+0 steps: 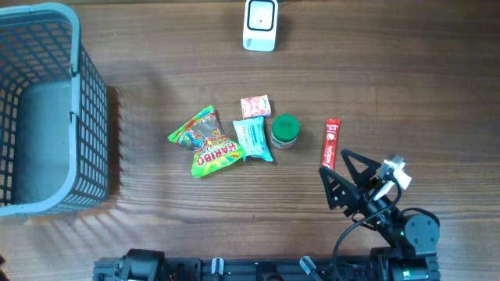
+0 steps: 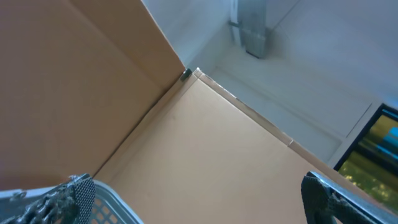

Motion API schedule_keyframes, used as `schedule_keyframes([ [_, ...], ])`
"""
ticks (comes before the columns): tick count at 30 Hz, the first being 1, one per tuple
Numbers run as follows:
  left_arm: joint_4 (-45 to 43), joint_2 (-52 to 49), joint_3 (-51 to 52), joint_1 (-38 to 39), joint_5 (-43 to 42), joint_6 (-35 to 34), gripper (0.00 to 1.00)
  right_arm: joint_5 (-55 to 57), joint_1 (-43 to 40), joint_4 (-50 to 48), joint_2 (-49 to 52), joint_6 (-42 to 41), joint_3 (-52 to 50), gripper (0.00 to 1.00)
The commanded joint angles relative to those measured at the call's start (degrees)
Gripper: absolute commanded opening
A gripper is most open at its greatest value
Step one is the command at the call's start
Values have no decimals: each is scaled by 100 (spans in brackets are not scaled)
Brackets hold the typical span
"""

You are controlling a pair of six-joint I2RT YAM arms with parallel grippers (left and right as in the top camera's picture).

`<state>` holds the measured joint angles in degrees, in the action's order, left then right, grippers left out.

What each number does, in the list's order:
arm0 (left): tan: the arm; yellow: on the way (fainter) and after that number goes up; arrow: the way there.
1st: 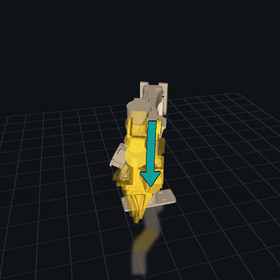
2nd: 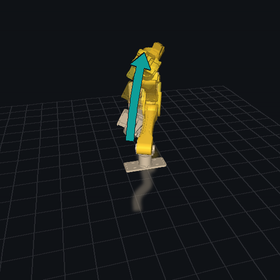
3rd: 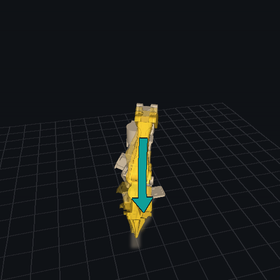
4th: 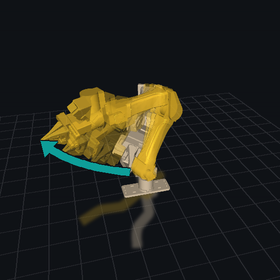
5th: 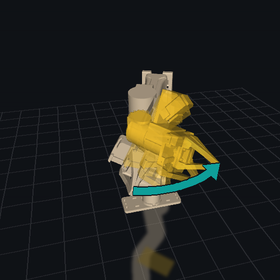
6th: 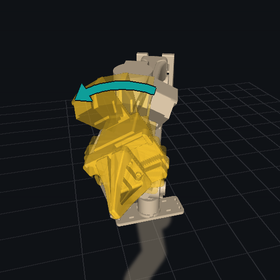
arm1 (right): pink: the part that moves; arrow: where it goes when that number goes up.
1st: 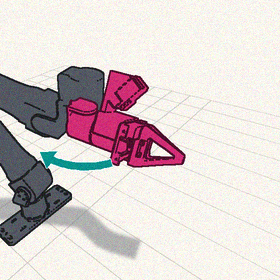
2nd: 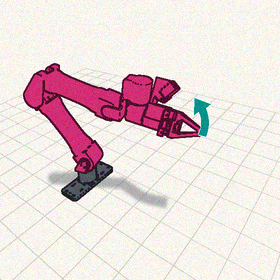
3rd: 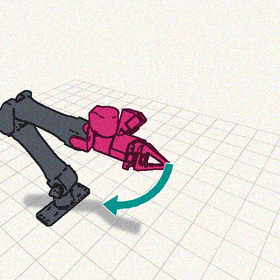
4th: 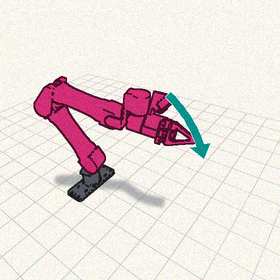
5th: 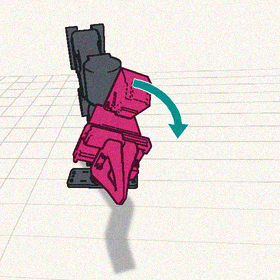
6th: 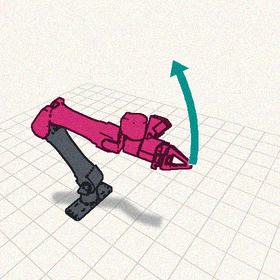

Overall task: Scan the item barcode
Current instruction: 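Move the right gripper over the green-lidded jar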

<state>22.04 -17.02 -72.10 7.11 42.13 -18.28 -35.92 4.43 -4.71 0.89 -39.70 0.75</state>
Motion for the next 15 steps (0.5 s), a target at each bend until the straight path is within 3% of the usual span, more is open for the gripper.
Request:
schedule_keyframes([
  [1, -295, 542, 588, -26, 57, 435, 100, -369, 22, 354, 61, -374, 568, 99],
  [5, -448, 702, 907, -26, 59, 592, 100, -26, 22, 1718, 629, -50, 1808, 99],
  [11, -1329, 177, 925, -26, 59, 815, 100, 767, 24, 4957, 2382, 723, 4264, 99],
  [15, -1340, -98, 953, -26, 81, 1259, 100, 286, 24, 6301, 3351, 809, 5359, 100],
])
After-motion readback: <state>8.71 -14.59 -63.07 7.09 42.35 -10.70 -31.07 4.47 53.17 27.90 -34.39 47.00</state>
